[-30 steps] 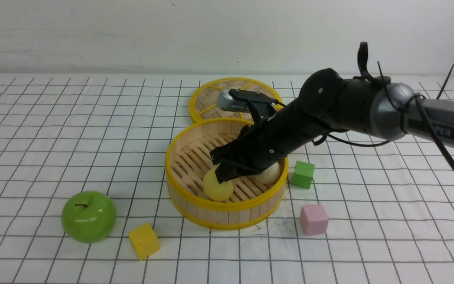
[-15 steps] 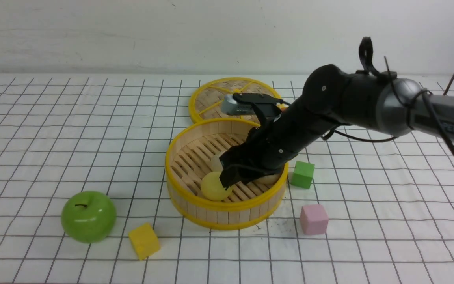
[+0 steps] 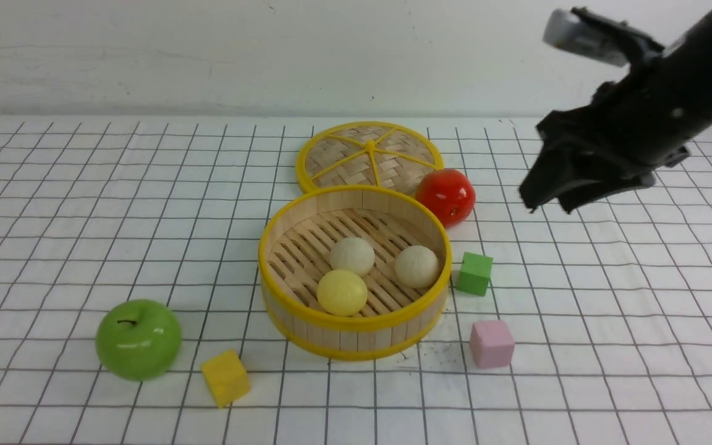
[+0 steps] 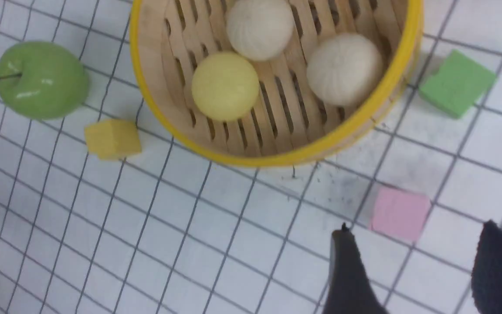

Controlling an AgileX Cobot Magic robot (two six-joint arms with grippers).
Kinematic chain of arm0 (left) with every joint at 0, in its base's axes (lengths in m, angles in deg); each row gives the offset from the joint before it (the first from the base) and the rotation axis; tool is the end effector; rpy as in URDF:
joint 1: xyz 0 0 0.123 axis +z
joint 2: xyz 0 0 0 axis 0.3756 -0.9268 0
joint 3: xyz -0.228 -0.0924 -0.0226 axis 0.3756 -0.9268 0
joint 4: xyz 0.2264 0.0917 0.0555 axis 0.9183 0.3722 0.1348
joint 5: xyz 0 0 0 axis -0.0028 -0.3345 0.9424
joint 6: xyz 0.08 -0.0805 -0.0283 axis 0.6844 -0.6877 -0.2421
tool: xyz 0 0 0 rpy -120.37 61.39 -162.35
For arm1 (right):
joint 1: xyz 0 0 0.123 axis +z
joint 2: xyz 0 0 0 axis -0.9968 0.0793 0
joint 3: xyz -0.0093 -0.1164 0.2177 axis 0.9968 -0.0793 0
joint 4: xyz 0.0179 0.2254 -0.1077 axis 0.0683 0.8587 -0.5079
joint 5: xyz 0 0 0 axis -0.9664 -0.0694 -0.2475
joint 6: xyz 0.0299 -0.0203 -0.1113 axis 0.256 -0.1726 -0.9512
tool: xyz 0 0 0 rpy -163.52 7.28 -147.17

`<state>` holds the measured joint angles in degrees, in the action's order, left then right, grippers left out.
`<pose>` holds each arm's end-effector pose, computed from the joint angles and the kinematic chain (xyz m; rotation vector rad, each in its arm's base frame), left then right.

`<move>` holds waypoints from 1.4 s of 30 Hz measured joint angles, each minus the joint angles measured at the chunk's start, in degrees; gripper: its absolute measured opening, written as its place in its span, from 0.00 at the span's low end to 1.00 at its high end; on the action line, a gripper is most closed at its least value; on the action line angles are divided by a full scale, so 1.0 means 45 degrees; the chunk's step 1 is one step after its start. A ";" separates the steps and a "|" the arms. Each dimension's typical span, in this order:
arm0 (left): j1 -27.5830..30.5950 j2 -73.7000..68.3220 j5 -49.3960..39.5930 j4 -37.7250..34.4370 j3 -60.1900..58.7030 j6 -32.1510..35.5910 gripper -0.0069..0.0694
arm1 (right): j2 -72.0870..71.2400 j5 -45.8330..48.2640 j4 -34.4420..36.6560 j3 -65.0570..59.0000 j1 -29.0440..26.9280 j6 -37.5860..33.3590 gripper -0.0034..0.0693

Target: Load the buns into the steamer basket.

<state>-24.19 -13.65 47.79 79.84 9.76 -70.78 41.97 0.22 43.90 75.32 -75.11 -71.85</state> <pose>0.1141 0.0018 0.1612 -0.2063 1.8802 -0.1251 0.3376 0.1127 0.3019 -0.3923 2.6386 0.6483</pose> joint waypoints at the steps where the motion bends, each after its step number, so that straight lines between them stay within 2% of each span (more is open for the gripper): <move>1: 0.0000 0.0000 0.0000 0.0000 0.0000 0.0000 0.40 | -0.0882 0.0136 -0.0440 -0.0149 0.0026 0.0250 0.51; 7: 0.0000 0.0000 0.0000 0.0010 0.0000 0.0000 0.40 | -0.4009 0.0289 -0.1759 -0.1902 0.0089 0.0305 0.38; 11: 0.0000 0.0000 0.0000 0.0010 0.0000 0.0000 0.40 | -0.6869 -0.0307 -0.2553 -0.4170 0.0089 0.0356 0.24; 12: 0.0000 0.0000 0.0000 0.0010 0.0000 0.0000 0.40 | -0.7980 -0.0694 -0.2610 -0.5167 0.0089 0.0498 0.17; 17: 0.0000 0.0000 0.0000 0.0010 0.0000 0.0000 0.40 | -1.0048 -0.1523 -0.2597 -0.7205 0.0089 0.1308 0.03; 22: 0.0000 0.0000 0.0000 0.0010 0.0000 0.0000 0.40 | -1.1696 -0.1101 -0.2052 -0.8270 0.0089 0.2306 0.02; 29: 0.0000 0.0000 0.0000 0.0010 0.0000 0.0000 0.40 | -1.2974 0.0297 -0.1794 -0.8326 0.0089 0.2421 0.02; 37: 0.0000 0.0000 0.0000 0.0010 0.0000 0.0000 0.40 | -1.3714 0.0638 -0.1810 -0.8342 0.0275 0.2421 0.02; 42: 0.0000 0.0000 0.0000 0.0010 0.0000 0.0000 0.40 | -1.4689 0.0638 -0.2400 -0.8352 -0.0926 0.2029 0.03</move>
<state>-24.19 -13.65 47.79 79.89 9.76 -70.78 -24.13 3.09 33.10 37.74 -79.28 -62.72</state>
